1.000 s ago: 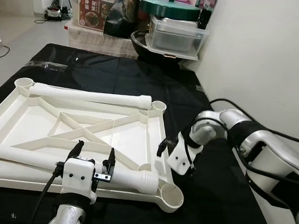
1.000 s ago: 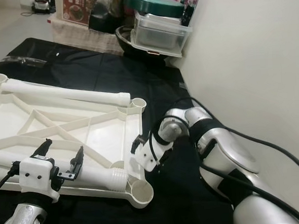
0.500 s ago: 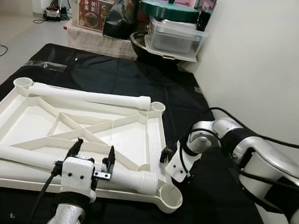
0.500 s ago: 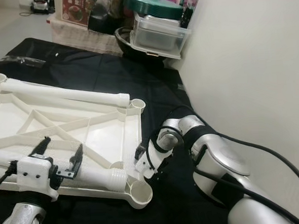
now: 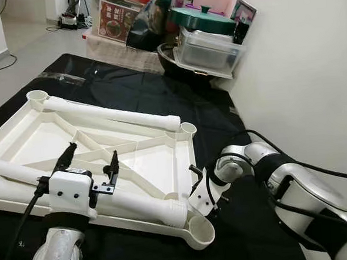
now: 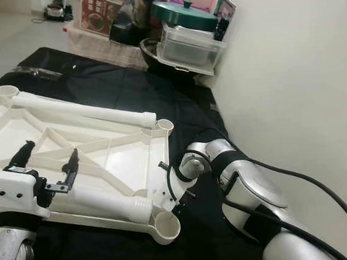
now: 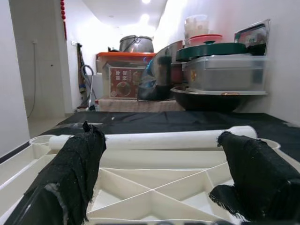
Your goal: Building children table
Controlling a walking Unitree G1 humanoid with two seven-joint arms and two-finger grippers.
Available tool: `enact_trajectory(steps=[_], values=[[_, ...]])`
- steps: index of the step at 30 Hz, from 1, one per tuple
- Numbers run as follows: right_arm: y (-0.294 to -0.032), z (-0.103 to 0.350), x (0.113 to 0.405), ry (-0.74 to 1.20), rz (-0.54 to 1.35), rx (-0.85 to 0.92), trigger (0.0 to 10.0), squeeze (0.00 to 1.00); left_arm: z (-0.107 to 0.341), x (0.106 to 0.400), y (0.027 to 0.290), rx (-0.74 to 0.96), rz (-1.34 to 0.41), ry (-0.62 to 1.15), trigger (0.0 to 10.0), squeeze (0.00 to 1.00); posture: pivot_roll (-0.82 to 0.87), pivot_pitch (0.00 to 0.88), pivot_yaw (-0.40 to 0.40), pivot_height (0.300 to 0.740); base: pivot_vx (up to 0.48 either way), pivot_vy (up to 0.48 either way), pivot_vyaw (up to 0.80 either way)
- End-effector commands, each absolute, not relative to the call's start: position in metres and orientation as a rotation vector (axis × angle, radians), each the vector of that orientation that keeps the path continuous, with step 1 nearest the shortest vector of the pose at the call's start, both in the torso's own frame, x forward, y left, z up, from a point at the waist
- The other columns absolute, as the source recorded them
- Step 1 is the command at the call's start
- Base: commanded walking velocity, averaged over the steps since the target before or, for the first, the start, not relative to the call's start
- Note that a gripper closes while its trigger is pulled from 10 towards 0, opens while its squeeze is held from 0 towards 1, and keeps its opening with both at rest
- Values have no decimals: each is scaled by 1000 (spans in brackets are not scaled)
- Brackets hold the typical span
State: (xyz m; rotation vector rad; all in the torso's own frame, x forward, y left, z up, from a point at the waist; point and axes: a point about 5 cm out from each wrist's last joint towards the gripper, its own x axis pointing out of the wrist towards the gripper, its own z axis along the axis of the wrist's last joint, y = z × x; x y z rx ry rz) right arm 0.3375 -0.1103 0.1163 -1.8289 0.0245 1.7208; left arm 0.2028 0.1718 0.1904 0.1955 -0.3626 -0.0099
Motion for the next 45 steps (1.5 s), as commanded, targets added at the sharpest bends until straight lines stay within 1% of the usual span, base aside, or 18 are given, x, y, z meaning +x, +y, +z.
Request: enact_trajectory(steps=[1, 7, 9, 10, 11, 12, 13, 14, 15, 17, 18, 22, 30, 35, 40, 42, 43, 45], values=[[-118, 119, 339, 44, 1637, -1653, 0, 0, 192, 199, 179, 213, 21, -360, 10000, 0, 211, 0, -257, 740, 0, 0, 0], [-117, 126, 342, 62, 1579, -1495, 0, 0, 195, 191, 204, 259, 139, -346, 10000, 0, 213, 0, -252, 740, 0, 0, 0], [-117, 126, 342, 62, 1579, -1495, 0, 0, 195, 191, 204, 259, 139, -346, 10000, 0, 213, 0, -252, 740, 0, 0, 0], [-118, 126, 346, 105, 1525, -1404, 0, 0, 196, 189, 210, 273, 164, -344, 10000, 0, 214, 0, -252, 740, 0, 0, 0], [-118, 126, 346, 105, 1525, -1404, 0, 0, 196, 189, 210, 273, 164, -344, 10000, 0, 214, 0, -252, 740, 0, 0, 0], [-118, 123, 348, 167, 1463, -1279, 0, 0, 197, 188, 214, 280, 178, -344, 10000, 0, 212, 0, -247, 740, 0, 0, 0], [-118, 123, 348, 167, 1463, -1279, 0, 0, 197, 188, 214, 280, 178, -344, 10000, 0, 212, 0, -247, 740, 0, 0, 0], [-118, 119, 350, 230, 1407, -1143, 0, 0, 198, 188, 214, 282, 183, -344, 10000, 0, 211, 0, -245, 740, 0, 0, 0], [-118, 119, 350, 230, 1407, -1143, 0, 0, 198, 188, 214, 282, 183, -344, 10000, 0, 211, 0, -245, 740, 0, 0, 0], [-120, 110, 351, 339, 1336, -922, 0, 0, 197, 190, 208, 273, 171, -344, 10000, 0, 210, 0, -242, 740, 0, 0, 0], [-120, 110, 351, 339, 1336, -922, 0, 0, 197, 190, 208, 273, 171, -344, 10000, 0, 210, 0, -242, 740, 0, 0, 0], [-125, 104, 352, 421, 1254, -715, 0, 0, 196, 190, 207, 265, 166, -341, 10000, 0, 202, 0, -239, 740, 0, 0, 0], [-130, 96, 349, 434, 1154, -576, 0, 0, 196, 192, 207, 258, 158, -338, 10000, 0, 180, 0, -221, 740, 0, 0, 0], [-126, 100, 327, 424, 1153, -498, 0, 0, 194, 197, 204, 249, 134, -335, 10000, 0, 156, 0, -205, 740, 0, 0, 0], [-128, 101, 320, 455, 1145, -480, 0, 0, 193, 199, 203, 246, 125, -333, 10000, 0, 156, 0, -205, 740, 0, 0, 0], [-128, 101, 319, 468, 1118, -460, 0, 0, 192, 200, 201, 243, 122, -333, 10000, 0, 146, 0, -206, 740, 0, 0, 0], [-129, 102, 322, 466, 1017, -416, 0, 0, 191, 201, 199, 239, 120, -330, 10000, 0, 142, 0, -208, 740, 0, 0, 0], [-129, 101, 325, 460, 959, -388, 0, 0, 190, 201, 199, 237, 120, -329, 10000, 0, 142, 0, -208, 740, 0, 0, 0]])
